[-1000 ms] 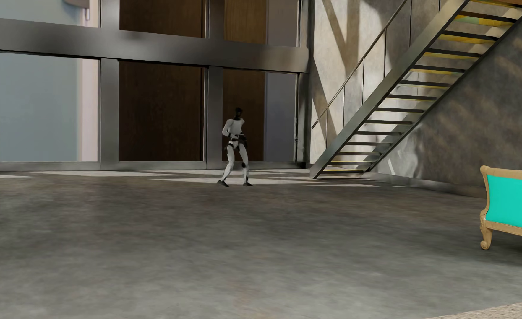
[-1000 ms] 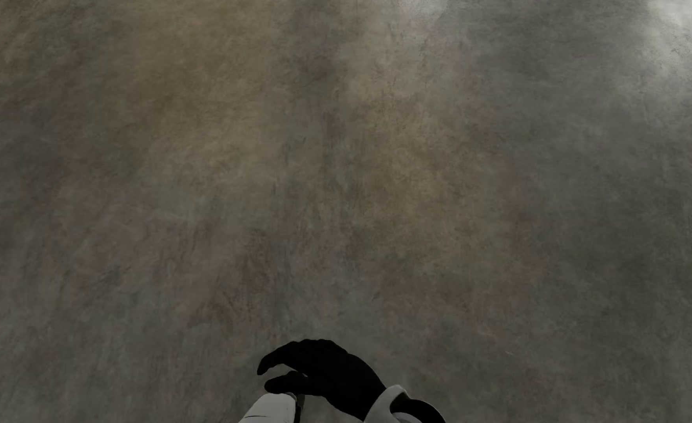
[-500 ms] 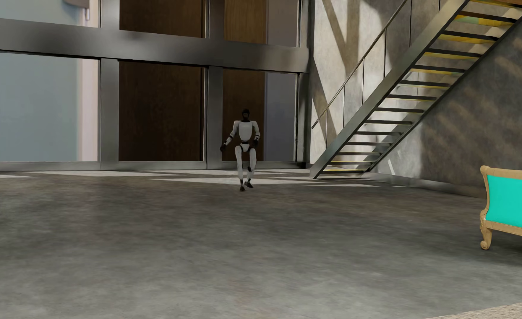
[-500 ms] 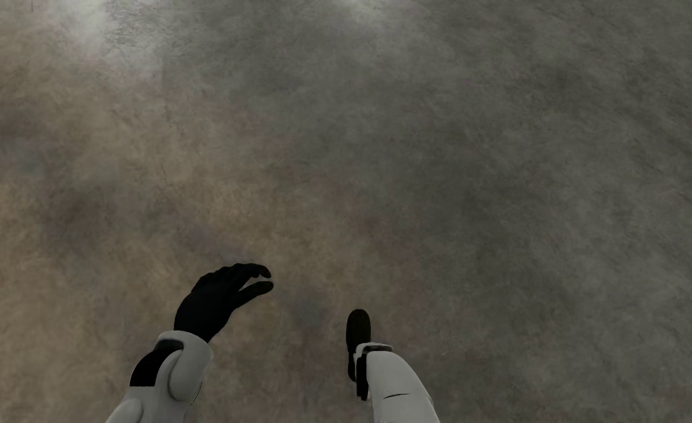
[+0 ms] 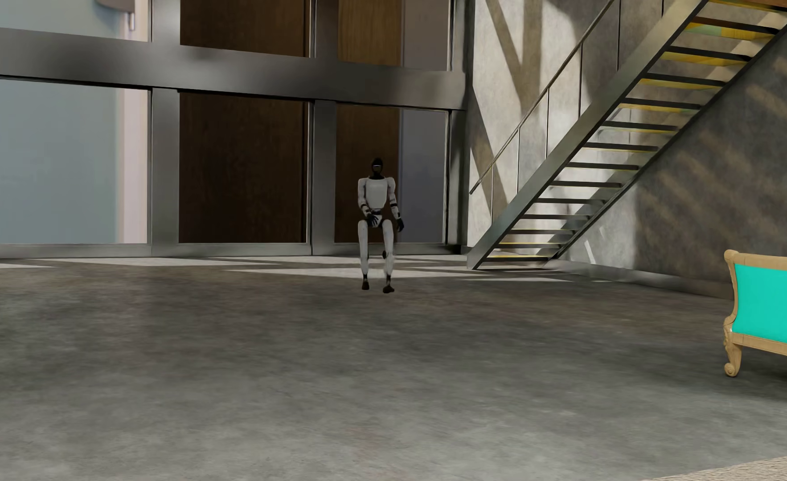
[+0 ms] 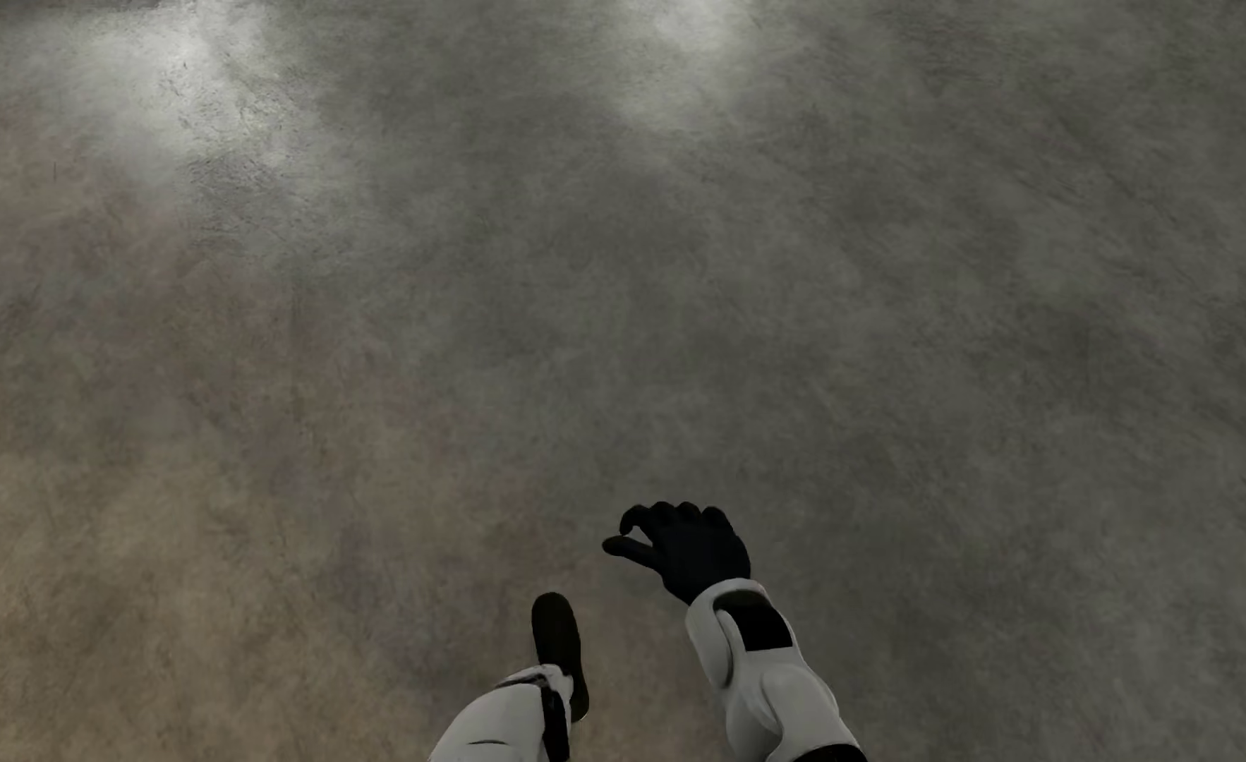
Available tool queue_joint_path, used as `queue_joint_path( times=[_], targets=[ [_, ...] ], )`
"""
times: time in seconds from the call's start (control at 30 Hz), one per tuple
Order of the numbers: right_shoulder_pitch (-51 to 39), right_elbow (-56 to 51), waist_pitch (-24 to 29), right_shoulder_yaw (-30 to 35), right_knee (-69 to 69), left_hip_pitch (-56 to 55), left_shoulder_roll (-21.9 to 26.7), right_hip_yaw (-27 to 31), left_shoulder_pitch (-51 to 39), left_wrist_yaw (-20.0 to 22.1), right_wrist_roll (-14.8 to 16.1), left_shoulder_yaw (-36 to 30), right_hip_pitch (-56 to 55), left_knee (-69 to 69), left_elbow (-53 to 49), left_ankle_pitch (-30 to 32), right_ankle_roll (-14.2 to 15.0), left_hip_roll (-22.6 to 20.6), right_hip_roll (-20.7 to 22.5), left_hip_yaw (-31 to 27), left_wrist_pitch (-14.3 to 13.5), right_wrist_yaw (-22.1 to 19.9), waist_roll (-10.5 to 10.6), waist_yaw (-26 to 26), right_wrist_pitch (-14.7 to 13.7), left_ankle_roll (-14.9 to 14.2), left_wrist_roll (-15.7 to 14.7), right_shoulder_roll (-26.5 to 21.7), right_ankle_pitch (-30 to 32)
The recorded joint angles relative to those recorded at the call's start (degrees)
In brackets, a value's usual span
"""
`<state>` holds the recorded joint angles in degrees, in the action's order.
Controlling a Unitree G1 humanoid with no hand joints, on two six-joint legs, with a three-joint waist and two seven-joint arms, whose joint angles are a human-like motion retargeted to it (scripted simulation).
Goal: Move towards the blue bench
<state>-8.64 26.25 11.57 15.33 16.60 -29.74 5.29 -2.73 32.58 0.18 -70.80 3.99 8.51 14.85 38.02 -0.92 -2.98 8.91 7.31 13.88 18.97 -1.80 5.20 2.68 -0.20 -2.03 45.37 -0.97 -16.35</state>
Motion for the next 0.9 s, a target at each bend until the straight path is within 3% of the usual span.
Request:
queue_joint_path(
  times=[0.03, 0.1, 0.13, 0.2, 0.23, 0.27, 0.33, 0.43, 0.5, 0.53, 0.57, 0.6, 0.67, 0.7, 0.77, 0.83, 0.87, 0.9],
  targets=[
    [-1.55, -2.28, -0.13, 1.93, 0.66, 0.62, -0.59, -0.19, 0.67, -1.44, 1.74, 0.57, 3.02, -5.27, 0.19, 1.64, 0.41, -2.02, -0.47, 0.75, -0.37, 0.66, -0.27, 0.21, -0.73, -1.41, 0.56, -1.93, 0.20],
    [-1.81, -4.76, -0.12, 2.47, 6.17, 0.68, -0.62, -1.45, -0.54, -4.94, 5.90, -0.64, 7.94, 5.07, 1.63, 7.78, 1.90, -5.79, -2.81, -2.19, -1.68, 3.41, -1.41, 0.66, 0.54, 7.57, 3.50, -5.76, 4.84],
    [-0.63, -5.18, 0.20, 1.64, 13.70, 0.20, -1.21, -1.77, -1.74, -5.68, 7.03, -0.72, 7.48, 12.83, 1.88, 4.06, 3.01, -6.47, -4.43, -1.87, -1.87, 4.03, -2.31, 0.85, 2.33, 8.67, 4.99, -7.17, 10.42],
    [2.06, -1.71, 0.60, -1.18, 39.25, 3.47, -4.60, -0.80, -3.52, -2.94, 8.06, 1.40, -1.34, 22.22, 0.08, -6.46, 9.42, -6.59, -8.23, -0.18, -1.08, 2.89, -4.28, 0.86, 7.62, 8.22, 5.28, -6.66, 24.56],
    [3.80, 1.20, 0.60, -3.64, 49.54, 7.28, -6.27, 0.67, -4.89, -1.16, 8.63, 2.06, -7.25, 22.17, -1.24, -9.55, 9.06, -7.07, -9.09, 0.54, -1.35, 2.17, -5.21, 0.47, 10.64, 7.74, 4.34, -5.52, 25.75],
    [6.38, 3.74, 0.54, -6.86, 56.36, 11.66, -6.95, 1.06, -6.80, 0.05, 9.49, 1.78, -13.53, 20.35, -2.34, -11.49, 7.01, -7.68, -9.60, 0.67, -2.02, 1.74, -5.89, -0.15, 13.75, 7.24, 3.48, -4.24, 21.57],
    [13.42, 7.45, 0.30, -14.03, 60.22, 20.12, -6.34, -1.30, -11.41, 0.37, 12.00, -1.67, -25.98, 14.85, -4.70, -13.81, 6.09, -9.10, -13.46, -0.51, -3.16, 0.38, -6.44, -2.04, 18.21, 6.22, 4.04, -2.03, 19.64],
    [23.64, 12.05, 0.15, -21.84, 43.69, 30.73, -2.74, -4.68, -18.29, 0.90, 15.31, -8.28, -39.42, 8.98, -11.12, -17.97, 4.46, -10.15, -17.22, -3.37, -6.33, 3.44, -6.54, -5.39, 19.24, 4.53, 4.99, -3.83, 18.30],
    [28.52, 16.55, 0.37, -24.02, 16.42, 37.24, 0.25, -6.56, -20.60, 2.98, 12.90, -10.93, -40.83, 5.91, -18.34, -20.62, 5.64, -9.98, -16.79, -4.90, -8.03, 6.94, -6.68, -7.18, 20.20, 3.23, 3.97, -6.29, 18.46],
    [30.69, 18.71, 0.42, -24.58, -0.90, 40.55, 1.80, -4.52, -21.35, 2.98, 10.50, -11.79, -38.89, 3.79, -21.42, -20.77, 6.42, -9.50, -14.87, -5.88, -8.07, 8.84, -6.57, -7.99, 21.62, 2.62, 3.25, -6.89, 18.46],
    [32.85, 20.32, 0.48, -24.76, -9.81, 43.67, 3.05, -1.51, -22.11, 2.82, 7.74, -12.22, -38.34, 3.60, -23.45, -20.54, 5.13, -8.96, -13.50, -6.89, -7.80, 10.91, -6.30, -8.62, 22.20, 2.18, 2.53, -7.24, 15.63],
    [34.80, 21.36, 0.57, -24.76, -9.31, 45.71, 4.18, -2.68, -22.48, 2.34, 4.93, -12.20, -38.29, 6.20, -24.17, -20.39, 9.21, -8.21, -13.14, -7.24, -7.12, 12.96, -6.06, -8.81, 22.37, 1.88, 2.60, -7.40, 15.68],
    [36.32, 22.33, 1.01, -24.12, 0.02, 48.01, 5.52, -3.13, -21.80, 1.70, -0.02, -10.42, -37.90, 14.90, -22.91, -12.87, 7.26, -5.22, -11.45, -6.69, -4.62, 16.22, -4.96, -9.25, 20.48, 4.30, 3.48, -6.58, 29.30],
    [35.80, 22.35, 1.46, -24.04, 7.59, 46.14, 5.45, -3.90, -21.35, 2.51, -1.81, -9.49, -38.36, 24.91, -20.49, -6.86, 2.89, -2.53, -10.69, -5.14, -3.18, 16.79, -4.10, -9.35, 19.75, 5.97, 4.76, -5.61, 27.45],
    [31.47, 22.42, 2.26, -22.06, 15.67, 37.20, 3.35, -6.09, -20.80, 2.46, -5.66, -7.35, -34.96, 48.03, -12.73, 4.69, 1.44, 7.23, -8.44, -1.31, -0.78, 16.53, -1.75, -8.84, 17.50, 4.12, 5.35, -3.51, 17.81],
    [22.75, 21.99, 2.40, -19.21, 12.32, 24.74, 1.11, -6.92, -19.60, -2.23, -9.70, -6.29, -26.81, 60.00, -5.80, -1.60, 1.62, 9.15, -5.90, -2.39, -0.49, 13.96, 0.14, -7.46, 15.23, 6.33, 3.72, -2.09, 13.26],
    [18.28, 21.07, 2.06, -19.07, 9.27, 18.88, 0.51, -6.71, -18.10, -4.89, -9.97, -7.29, -22.58, 61.26, -3.90, -1.31, 1.88, 9.42, -5.00, -1.75, -1.69, 11.31, 0.54, -6.53, 14.73, 4.21, 4.41, -0.80, 12.03],
    [13.66, 19.53, 1.54, -19.71, 6.04, 13.23, 0.72, -6.48, -15.78, -8.08, -8.26, -7.97, -18.44, 59.90, -3.97, -1.19, 2.11, 8.90, -4.18, -1.29, -3.72, 8.73, 0.67, -5.43, 14.07, 4.16, 5.77, 0.93, 11.07]
  ],
)
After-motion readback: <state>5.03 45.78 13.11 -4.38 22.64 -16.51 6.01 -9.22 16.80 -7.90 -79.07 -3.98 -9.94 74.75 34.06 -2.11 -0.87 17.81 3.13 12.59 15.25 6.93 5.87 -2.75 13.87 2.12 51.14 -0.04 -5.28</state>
